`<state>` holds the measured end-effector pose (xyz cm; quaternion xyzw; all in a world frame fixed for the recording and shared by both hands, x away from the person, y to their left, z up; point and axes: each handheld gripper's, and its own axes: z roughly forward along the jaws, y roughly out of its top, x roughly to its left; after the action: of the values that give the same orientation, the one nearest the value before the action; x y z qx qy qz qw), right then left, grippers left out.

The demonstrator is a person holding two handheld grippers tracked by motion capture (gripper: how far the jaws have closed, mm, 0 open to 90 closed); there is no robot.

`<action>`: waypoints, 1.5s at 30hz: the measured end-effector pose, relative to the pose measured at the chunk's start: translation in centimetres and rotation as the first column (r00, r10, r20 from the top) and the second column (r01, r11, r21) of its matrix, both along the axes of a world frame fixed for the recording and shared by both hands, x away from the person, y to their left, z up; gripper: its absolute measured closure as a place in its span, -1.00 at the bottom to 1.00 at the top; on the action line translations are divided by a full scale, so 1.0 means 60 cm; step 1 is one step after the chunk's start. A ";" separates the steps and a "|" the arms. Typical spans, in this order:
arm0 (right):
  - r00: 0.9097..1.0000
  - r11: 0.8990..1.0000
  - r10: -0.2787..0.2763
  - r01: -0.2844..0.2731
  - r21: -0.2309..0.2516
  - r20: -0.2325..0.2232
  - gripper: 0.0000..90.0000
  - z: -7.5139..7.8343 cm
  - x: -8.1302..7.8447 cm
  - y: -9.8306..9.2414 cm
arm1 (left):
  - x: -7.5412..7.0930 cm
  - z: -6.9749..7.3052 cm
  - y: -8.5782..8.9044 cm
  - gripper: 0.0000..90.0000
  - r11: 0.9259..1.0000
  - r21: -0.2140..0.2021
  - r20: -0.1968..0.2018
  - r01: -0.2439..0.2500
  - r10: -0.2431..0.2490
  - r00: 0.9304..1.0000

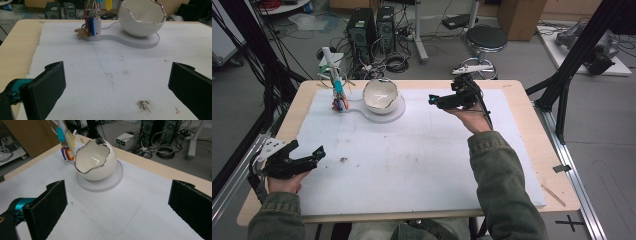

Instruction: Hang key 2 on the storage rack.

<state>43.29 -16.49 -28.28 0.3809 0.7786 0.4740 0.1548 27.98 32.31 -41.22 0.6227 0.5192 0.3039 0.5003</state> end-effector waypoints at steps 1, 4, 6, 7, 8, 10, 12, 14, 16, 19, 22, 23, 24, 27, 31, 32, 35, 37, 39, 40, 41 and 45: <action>1.000 1.000 -0.002 0.002 -0.001 0.004 -0.98 -0.003 -0.002 -0.006 | 0.000 0.000 0.000 -0.96 1.000 0.001 -0.002 0.000 0.000 1.000; 1.000 1.000 -0.011 0.011 0.009 0.003 -0.98 -0.014 -0.012 -0.023 | 0.000 0.000 0.000 -0.96 1.000 0.001 -0.002 -0.001 0.001 1.000; 1.000 1.000 -0.021 0.021 0.008 -0.003 -0.98 -0.022 -0.017 -0.032 | 0.001 0.000 -0.001 -0.96 1.000 0.004 -0.003 0.000 0.000 1.000; 1.000 1.000 -0.023 0.023 0.001 -0.002 -0.98 -0.026 -0.020 -0.037 | 0.000 0.000 -0.001 -0.96 1.000 0.003 -0.003 0.001 -0.001 1.000; 1.000 1.000 -0.031 0.031 0.001 -0.007 -0.98 -0.030 -0.022 -0.041 | 0.000 0.000 -0.001 -0.96 1.000 0.003 -0.004 0.000 0.000 1.000; 0.999 0.999 -0.037 0.037 0.003 -0.013 -0.98 -0.039 -0.027 -0.052 | 0.000 0.000 -0.001 -0.96 1.000 0.004 -0.003 0.000 0.000 1.000; 0.999 0.999 -0.049 0.049 0.002 -0.021 -0.97 -0.047 -0.030 -0.061 | 0.000 0.000 -0.001 -0.96 1.000 0.004 -0.005 -0.001 0.001 1.000; 0.998 0.998 -0.057 0.058 0.011 -0.028 -0.98 -0.055 -0.034 -0.070 | 0.000 -0.001 -0.001 -0.96 1.000 0.005 -0.005 0.000 0.000 1.000; 0.997 0.998 -0.065 0.066 0.017 -0.035 -0.98 -0.062 -0.037 -0.077 | -0.001 -0.001 -0.001 -0.96 1.000 0.001 -0.006 -0.002 0.002 1.000; 0.997 0.998 -0.068 0.069 0.016 -0.040 -0.98 -0.071 -0.042 -0.086 | -0.002 -0.001 -0.001 -0.96 1.000 0.002 -0.007 -0.002 0.002 1.000; 0.996 0.997 -0.078 0.078 0.017 -0.043 -0.98 -0.078 -0.048 -0.095 | -0.002 -0.001 -0.001 -0.96 1.000 0.001 -0.008 -0.001 0.001 1.000; 0.996 0.996 -0.080 0.081 0.023 -0.046 -0.98 -0.080 -0.051 -0.098 | -0.002 -0.001 -0.002 -0.96 1.000 -0.001 -0.009 -0.002 0.002 1.000; 0.995 0.996 -0.086 0.087 0.028 -0.046 -0.97 -0.082 -0.055 -0.103 | -0.002 -0.001 -0.002 -0.96 1.000 -0.001 -0.009 -0.002 0.002 1.000; 0.994 0.995 -0.099 0.100 0.020 -0.042 -0.98 -0.088 -0.064 -0.114 | -0.003 -0.001 -0.001 -0.96 1.000 0.000 -0.010 -0.003 0.003 1.000; 0.991 0.992 -0.123 0.124 0.012 -0.043 -0.97 -0.099 -0.075 -0.133 | -0.004 -0.001 -0.001 -0.96 1.000 0.000 -0.009 -0.006 0.006 1.000; 0.990 0.991 -0.132 0.132 0.015 -0.041 -0.97 -0.103 -0.078 -0.139 | -0.004 -0.001 -0.001 -0.96 1.000 -0.002 -0.009 -0.008 0.008 1.000; 0.988 0.989 -0.148 0.149 0.010 -0.034 -0.98 -0.112 -0.085 -0.151 | -0.004 -0.001 -0.001 -0.96 1.000 -0.001 -0.011 -0.007 0.007 1.000; 0.985 0.986 -0.165 0.164 -0.017 -0.041 -0.98 -0.115 -0.088 -0.155 | -0.003 -0.001 -0.001 -0.96 1.000 0.002 -0.014 -0.007 0.007 1.000; 0.986 0.986 -0.165 0.165 -0.025 -0.029 -0.98 -0.118 -0.092 -0.157 | -0.002 -0.003 -0.003 -0.96 1.000 0.002 -0.023 0.000 0.000 1.000; 0.986 0.987 -0.163 0.162 -0.016 -0.026 -0.98 -0.119 -0.095 -0.157 | -0.002 -0.003 -0.003 -0.96 1.000 0.007 -0.025 0.003 -0.003 1.000; 0.986 0.987 -0.163 0.162 -0.019 -0.020 -0.98 -0.122 -0.097 -0.157 | -0.002 -0.003 -0.004 -0.96 1.000 0.006 -0.023 0.003 -0.003 1.000; 0.985 0.985 -0.172 0.172 -0.026 -0.014 -0.98 -0.136 -0.107 -0.161 | -0.002 -0.003 -0.002 -0.96 1.000 0.002 -0.023 0.000 0.000 1.000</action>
<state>36.85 -26.17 -36.41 0.4485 0.7497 0.4464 0.1936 27.86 32.16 -41.38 0.6265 0.5248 0.2973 0.4937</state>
